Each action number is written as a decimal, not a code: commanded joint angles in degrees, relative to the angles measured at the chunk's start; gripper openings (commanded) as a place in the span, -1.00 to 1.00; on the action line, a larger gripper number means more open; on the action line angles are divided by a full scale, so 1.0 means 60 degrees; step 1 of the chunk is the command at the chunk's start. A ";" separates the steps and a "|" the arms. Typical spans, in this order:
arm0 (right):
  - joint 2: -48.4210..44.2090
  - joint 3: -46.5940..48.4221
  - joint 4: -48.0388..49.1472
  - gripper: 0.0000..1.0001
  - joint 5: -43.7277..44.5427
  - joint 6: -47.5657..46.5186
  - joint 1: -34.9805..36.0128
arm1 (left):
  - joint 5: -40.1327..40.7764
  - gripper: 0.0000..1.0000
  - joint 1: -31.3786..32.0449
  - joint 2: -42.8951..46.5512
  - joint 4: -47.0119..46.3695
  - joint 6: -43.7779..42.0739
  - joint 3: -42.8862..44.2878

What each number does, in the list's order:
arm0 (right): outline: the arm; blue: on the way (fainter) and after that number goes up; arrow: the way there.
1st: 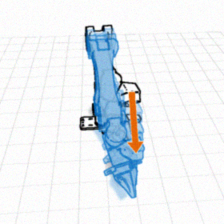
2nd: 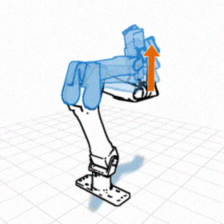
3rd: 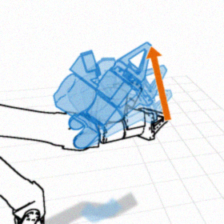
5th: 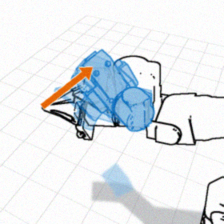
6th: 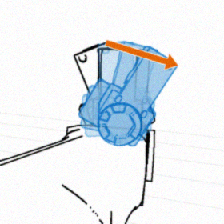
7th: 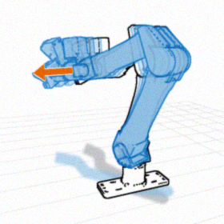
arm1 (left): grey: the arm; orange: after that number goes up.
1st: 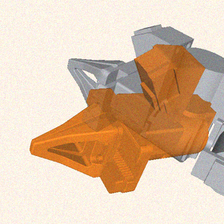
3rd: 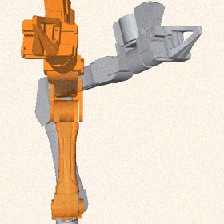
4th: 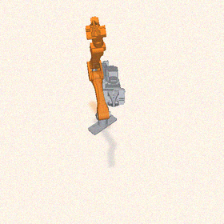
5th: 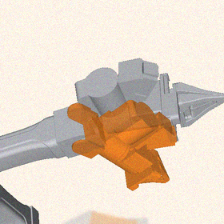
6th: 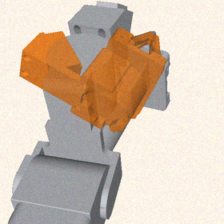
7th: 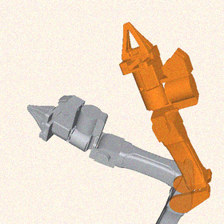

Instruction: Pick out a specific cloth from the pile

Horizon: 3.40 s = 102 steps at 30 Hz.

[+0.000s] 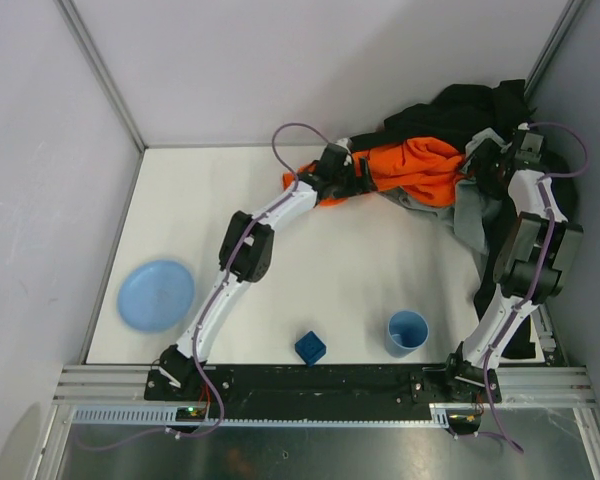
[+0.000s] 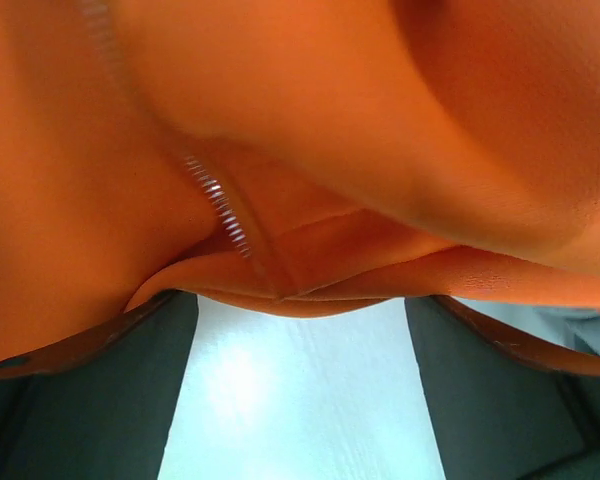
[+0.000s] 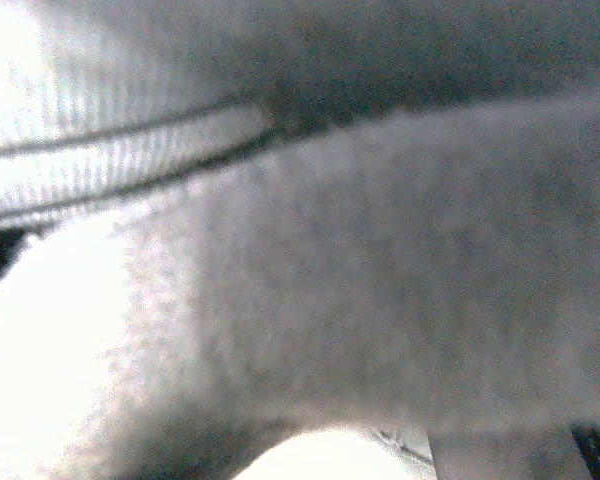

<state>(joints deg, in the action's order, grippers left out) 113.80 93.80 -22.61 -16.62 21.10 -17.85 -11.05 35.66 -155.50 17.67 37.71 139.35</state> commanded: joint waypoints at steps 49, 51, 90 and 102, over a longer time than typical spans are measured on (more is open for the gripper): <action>-0.0668 -0.3833 0.3315 0.65 0.0006 0.3419 0.2255 | -0.1679 0.99 0.0037 0.1212 -0.0683 0.0682 -0.2156; -0.0644 -0.3828 0.3549 0.64 0.0036 0.3564 0.2080 | -0.1734 0.99 0.0031 0.1093 -0.0739 0.0814 -0.2046; 0.1420 0.3445 0.1057 -1.00 -0.0541 0.1131 0.2491 | -0.0643 0.62 0.0560 -0.1322 -0.2222 0.2505 0.0875; 0.0737 0.2998 0.0865 -1.00 -0.1043 0.0920 0.2491 | 0.1231 0.39 0.0646 -0.2441 -0.4221 0.5293 0.1853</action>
<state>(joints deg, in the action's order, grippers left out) 125.62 109.32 -24.43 -20.38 29.02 -3.18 -10.59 39.27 -167.89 -4.91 63.66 147.13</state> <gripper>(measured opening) 0.098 0.719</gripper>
